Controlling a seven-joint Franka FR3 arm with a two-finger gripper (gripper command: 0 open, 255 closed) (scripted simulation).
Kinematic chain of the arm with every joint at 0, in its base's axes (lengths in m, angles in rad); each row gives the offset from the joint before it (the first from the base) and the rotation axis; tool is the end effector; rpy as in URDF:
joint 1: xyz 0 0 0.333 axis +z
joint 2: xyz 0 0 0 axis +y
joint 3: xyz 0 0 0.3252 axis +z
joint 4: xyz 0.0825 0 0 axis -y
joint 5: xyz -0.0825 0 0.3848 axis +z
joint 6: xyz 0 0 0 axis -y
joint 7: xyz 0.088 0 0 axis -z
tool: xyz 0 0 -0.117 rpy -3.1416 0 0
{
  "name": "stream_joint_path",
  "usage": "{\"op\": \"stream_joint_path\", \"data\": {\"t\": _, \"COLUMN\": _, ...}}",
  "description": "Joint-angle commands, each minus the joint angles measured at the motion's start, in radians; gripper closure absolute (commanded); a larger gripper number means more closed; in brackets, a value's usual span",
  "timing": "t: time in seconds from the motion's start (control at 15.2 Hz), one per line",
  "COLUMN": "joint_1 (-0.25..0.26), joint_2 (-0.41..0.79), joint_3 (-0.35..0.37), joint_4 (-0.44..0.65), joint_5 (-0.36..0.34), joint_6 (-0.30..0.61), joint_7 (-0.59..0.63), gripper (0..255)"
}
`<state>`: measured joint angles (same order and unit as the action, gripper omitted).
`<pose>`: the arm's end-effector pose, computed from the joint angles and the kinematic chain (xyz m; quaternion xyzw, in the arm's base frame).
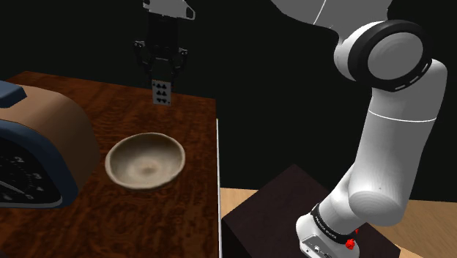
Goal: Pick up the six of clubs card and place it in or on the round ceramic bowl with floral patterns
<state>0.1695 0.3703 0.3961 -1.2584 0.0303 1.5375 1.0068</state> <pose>0.5756 0.3133 0.5576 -0.9695 0.2275 0.0826 0.0382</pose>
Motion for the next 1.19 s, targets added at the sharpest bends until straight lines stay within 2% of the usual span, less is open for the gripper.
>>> {"op": "stream_joint_path", "data": {"t": 0.0, "joint_1": 0.006, "joint_2": 0.013, "joint_3": 0.001, "joint_4": 0.046, "joint_5": -0.005, "joint_6": -0.033, "joint_7": 0.006, "gripper": 255}}
{"op": "stream_joint_path", "data": {"t": 0.4, "joint_1": 0.026, "joint_2": 0.054, "joint_3": 0.002, "joint_4": 0.189, "joint_5": -0.019, "joint_6": -0.136, "joint_7": 0.023, "gripper": 255}}
{"op": "stream_joint_path", "data": {"t": 0.73, "joint_1": 0.056, "joint_2": 0.112, "joint_3": 0.002, "joint_4": 0.352, "joint_5": -0.038, "joint_6": -0.240, "joint_7": 0.039, "gripper": 255}}
{"op": "stream_joint_path", "data": {"t": 0.79, "joint_1": 0.056, "joint_2": 0.113, "joint_3": 0.002, "joint_4": 0.354, "joint_5": -0.039, "joint_6": -0.241, "joint_7": 0.039, "gripper": 255}}
{"op": "stream_joint_path", "data": {"t": 1.12, "joint_1": 0.074, "joint_2": -0.029, "joint_3": 0.033, "joint_4": 0.169, "joint_5": 0.007, "joint_6": -0.182, "joint_7": 0.115, "gripper": 255}}
